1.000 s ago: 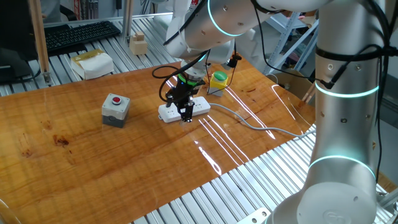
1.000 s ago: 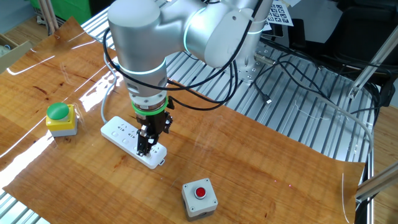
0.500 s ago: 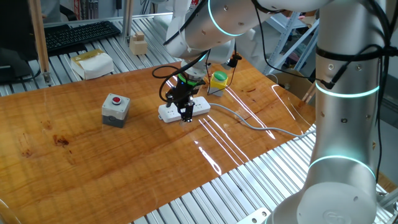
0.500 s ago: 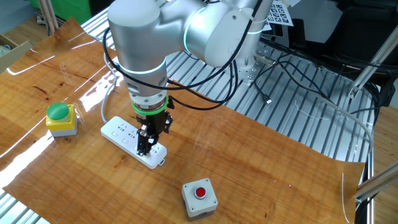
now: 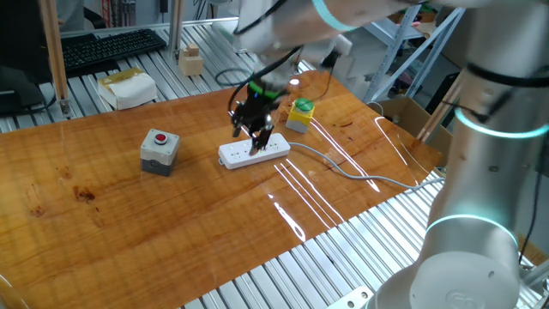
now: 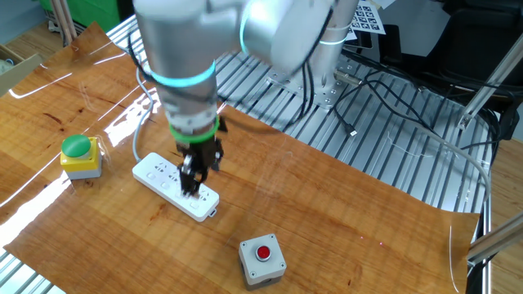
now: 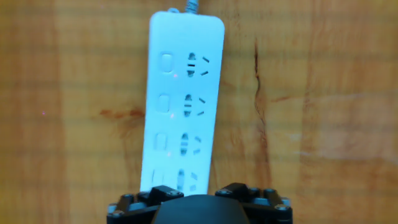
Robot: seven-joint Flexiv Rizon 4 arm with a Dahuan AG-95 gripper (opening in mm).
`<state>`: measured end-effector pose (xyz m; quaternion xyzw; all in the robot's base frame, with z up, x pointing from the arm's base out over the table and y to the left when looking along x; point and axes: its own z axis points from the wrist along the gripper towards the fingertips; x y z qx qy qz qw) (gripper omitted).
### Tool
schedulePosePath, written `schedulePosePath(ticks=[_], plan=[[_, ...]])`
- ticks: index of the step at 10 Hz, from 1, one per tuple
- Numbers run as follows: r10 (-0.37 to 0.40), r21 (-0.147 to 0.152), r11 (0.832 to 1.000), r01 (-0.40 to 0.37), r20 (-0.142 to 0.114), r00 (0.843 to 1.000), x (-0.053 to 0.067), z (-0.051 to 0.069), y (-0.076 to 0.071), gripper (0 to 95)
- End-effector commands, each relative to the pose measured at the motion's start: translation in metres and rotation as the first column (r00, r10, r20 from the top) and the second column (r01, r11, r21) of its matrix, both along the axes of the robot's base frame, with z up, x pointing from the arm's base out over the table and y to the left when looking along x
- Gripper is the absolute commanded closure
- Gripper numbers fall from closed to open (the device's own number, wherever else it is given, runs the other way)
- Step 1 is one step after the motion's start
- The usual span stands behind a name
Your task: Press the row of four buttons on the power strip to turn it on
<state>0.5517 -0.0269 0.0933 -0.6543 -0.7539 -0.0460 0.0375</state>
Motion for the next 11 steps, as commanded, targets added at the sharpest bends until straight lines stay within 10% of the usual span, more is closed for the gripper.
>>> schedulePosePath(ticks=[1, 4, 5, 6, 8, 11], plan=[[0.669, -0.001, 0.743, -0.67, -0.018, 0.743, 0.003, 0.066, -0.002, 38.0], [0.863, -0.036, 0.506, -0.862, 0.007, 0.506, 0.002, 0.067, -0.019, 57.0], [0.928, -0.041, 0.374, -0.927, 0.019, 0.373, 0.003, 0.064, -0.029, 76.0], [0.954, -0.053, 0.298, -0.953, 0.026, 0.297, 0.003, 0.062, -0.036, 95.0], [0.985, -0.096, 0.169, -0.981, 0.038, 0.166, 0.004, 0.056, -0.051, 95.0], [0.999, -0.153, 0.02, -0.988, 0.039, 0.014, 0.005, 0.049, -0.066, 95.0]])
